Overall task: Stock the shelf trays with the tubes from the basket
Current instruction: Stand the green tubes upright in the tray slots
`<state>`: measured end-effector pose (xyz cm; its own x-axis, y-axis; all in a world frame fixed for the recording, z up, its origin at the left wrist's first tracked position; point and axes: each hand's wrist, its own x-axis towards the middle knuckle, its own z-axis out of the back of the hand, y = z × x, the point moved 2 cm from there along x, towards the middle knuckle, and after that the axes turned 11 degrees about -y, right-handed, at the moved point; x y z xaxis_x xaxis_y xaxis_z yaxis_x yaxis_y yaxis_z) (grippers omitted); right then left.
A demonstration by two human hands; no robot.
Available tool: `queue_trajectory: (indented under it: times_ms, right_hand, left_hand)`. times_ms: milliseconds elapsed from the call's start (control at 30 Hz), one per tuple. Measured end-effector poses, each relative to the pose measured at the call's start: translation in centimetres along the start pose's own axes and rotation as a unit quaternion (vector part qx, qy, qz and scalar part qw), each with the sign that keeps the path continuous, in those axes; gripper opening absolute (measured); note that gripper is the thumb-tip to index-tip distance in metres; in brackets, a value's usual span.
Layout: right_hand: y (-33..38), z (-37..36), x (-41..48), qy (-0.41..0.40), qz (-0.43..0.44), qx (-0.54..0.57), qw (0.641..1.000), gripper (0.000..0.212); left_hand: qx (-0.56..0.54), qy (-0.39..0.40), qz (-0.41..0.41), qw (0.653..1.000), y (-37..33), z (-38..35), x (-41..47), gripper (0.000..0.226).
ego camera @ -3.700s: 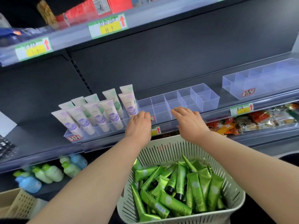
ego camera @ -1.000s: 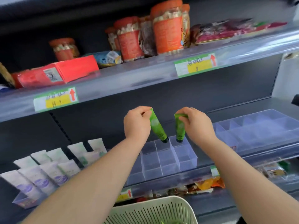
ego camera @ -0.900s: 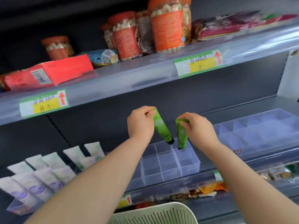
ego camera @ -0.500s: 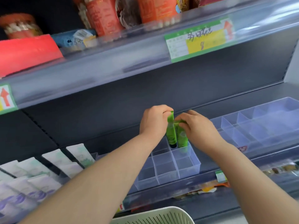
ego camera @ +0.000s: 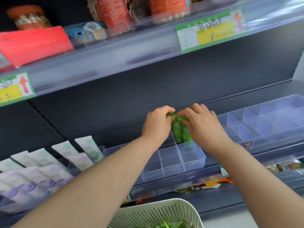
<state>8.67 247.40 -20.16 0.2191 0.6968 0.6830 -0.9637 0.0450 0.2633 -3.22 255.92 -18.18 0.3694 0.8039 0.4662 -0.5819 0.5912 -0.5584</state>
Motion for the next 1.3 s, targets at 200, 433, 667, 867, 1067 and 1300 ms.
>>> queue_trajectory:
  times_ms: [200,433,667,867,1067,1300]
  right_hand:
    - [2.3,1.1,-1.8,-0.046,0.076,-0.025,0.996,0.032]
    - [5.5,0.5,-6.4,0.016,0.135,-0.02,0.991,0.026]
    - [10.2,-3.3,-13.5,0.125,0.156,-0.001,0.98,0.026]
    - [11.9,-7.5,-20.0,0.262,0.109,-0.005,0.959,0.027]
    - [10.2,-10.7,-24.4,0.449,0.021,-0.069,0.89,0.042]
    - [10.4,-13.2,-27.3,0.469,0.035,-0.11,0.875,0.057]
  left_hand:
    - [0.081,0.007,-0.047,0.996,0.4,2.9,-2.9,0.035]
    - [0.09,0.021,-0.012,0.996,4.2,6.7,-10.6,0.038]
    - [0.09,0.074,-0.011,0.993,8.5,6.2,-19.2,0.033]
    - [0.126,0.135,0.057,0.981,12.6,5.4,-25.0,0.03]
    - [0.127,0.162,0.18,0.962,16.8,4.8,-28.6,0.03]
    - [0.125,0.186,0.229,0.947,20.1,3.8,-31.6,0.032]
